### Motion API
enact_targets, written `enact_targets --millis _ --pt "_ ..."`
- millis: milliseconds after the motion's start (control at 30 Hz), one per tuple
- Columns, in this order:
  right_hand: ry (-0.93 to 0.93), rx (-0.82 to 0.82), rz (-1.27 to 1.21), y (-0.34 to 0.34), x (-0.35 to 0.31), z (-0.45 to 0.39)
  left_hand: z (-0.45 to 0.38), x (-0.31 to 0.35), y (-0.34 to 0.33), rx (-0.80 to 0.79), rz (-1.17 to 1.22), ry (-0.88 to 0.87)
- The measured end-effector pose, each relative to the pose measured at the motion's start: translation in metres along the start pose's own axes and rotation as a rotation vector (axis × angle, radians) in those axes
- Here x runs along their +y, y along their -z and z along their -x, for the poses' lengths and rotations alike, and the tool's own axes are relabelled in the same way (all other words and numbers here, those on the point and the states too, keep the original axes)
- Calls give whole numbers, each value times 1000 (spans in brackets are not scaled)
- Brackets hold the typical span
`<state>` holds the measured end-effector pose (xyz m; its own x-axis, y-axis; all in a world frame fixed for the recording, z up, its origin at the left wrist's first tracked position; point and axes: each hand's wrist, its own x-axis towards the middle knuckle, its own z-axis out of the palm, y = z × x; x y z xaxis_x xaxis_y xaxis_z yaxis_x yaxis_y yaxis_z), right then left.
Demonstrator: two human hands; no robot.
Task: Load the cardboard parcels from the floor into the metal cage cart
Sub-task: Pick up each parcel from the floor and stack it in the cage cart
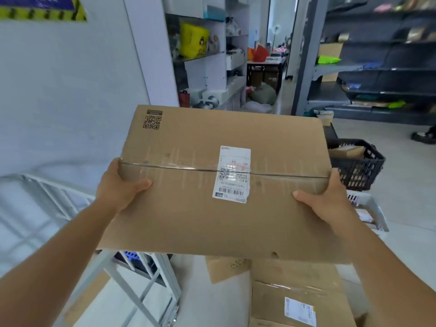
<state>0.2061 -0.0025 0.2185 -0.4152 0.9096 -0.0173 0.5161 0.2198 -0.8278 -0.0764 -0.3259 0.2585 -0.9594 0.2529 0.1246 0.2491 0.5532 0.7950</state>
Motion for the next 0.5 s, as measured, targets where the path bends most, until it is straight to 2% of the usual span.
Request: enact_targets --millis 500 --pt "347 -294 -63 -106 -167 2 47 -36 168 441 153 162"
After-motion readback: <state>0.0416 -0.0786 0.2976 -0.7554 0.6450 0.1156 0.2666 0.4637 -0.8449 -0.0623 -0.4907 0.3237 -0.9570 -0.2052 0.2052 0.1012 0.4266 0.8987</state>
